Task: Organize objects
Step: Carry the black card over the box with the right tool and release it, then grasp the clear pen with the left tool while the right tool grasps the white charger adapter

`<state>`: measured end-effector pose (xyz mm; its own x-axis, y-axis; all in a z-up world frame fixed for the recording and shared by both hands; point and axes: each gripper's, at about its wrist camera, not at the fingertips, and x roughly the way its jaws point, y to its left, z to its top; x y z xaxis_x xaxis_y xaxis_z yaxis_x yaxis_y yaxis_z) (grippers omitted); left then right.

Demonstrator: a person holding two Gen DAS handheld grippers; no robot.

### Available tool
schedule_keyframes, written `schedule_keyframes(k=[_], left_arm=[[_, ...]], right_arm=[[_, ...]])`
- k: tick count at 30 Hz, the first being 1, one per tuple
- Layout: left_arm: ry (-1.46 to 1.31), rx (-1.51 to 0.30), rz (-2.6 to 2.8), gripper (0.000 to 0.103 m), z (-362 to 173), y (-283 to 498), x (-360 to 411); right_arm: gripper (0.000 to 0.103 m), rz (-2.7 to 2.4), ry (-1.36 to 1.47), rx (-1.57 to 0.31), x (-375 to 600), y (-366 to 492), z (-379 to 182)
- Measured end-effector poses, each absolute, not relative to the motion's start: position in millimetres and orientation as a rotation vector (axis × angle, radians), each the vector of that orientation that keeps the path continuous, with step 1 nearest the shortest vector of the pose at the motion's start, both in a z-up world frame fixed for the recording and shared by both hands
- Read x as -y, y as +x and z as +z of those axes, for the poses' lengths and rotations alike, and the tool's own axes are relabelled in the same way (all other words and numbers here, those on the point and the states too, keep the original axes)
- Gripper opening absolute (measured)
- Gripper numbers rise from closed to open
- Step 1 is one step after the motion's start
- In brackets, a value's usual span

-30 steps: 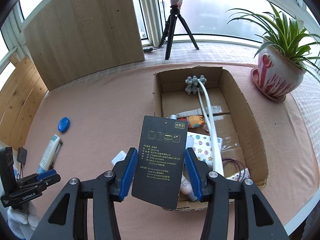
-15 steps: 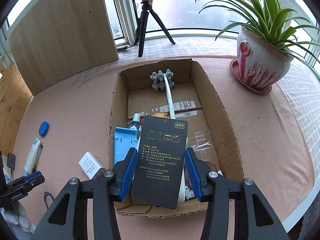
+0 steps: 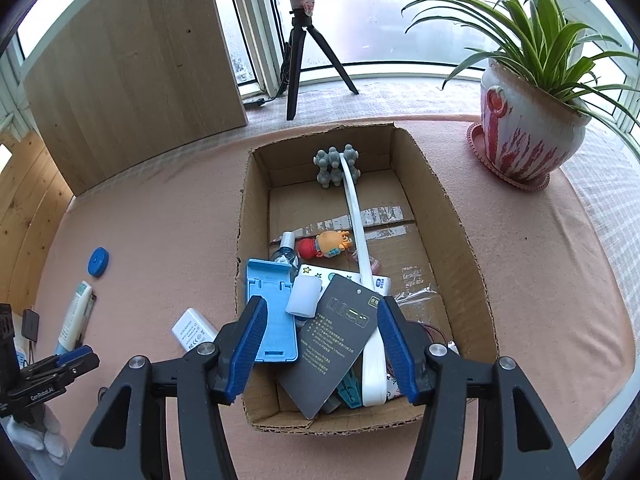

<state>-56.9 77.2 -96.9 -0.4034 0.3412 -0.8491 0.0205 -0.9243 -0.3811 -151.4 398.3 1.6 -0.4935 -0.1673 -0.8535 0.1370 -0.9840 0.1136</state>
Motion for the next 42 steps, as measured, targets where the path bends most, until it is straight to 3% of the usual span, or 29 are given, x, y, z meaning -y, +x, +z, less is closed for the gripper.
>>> schedule_keyframes(k=[12,27,37,42], left_arm=[[-1.602,0.557,2.481,0.043,-94.4,-50.6,-30.4],[-1.649,0.503,2.467,0.043,-103.0,-60.1,-15.3],[-1.676,0.310,2.543,0.043,-103.7,-61.6,-20.3],[-1.689,0.297,2.531,0.043,-106.8,-62.6,-19.3]], right_arm=[[0.053,-2.449,1.387,0.066,-348.5,-130.7,8.1],[0.053,-2.283,1.409,0.037,-291.0,-106.7,-9.3],[0.053,-2.250,1.437,0.005,-279.4,-106.5,-16.6],[0.053,-2.232,1.452,-0.018,-274.2,-115.5,-21.7]])
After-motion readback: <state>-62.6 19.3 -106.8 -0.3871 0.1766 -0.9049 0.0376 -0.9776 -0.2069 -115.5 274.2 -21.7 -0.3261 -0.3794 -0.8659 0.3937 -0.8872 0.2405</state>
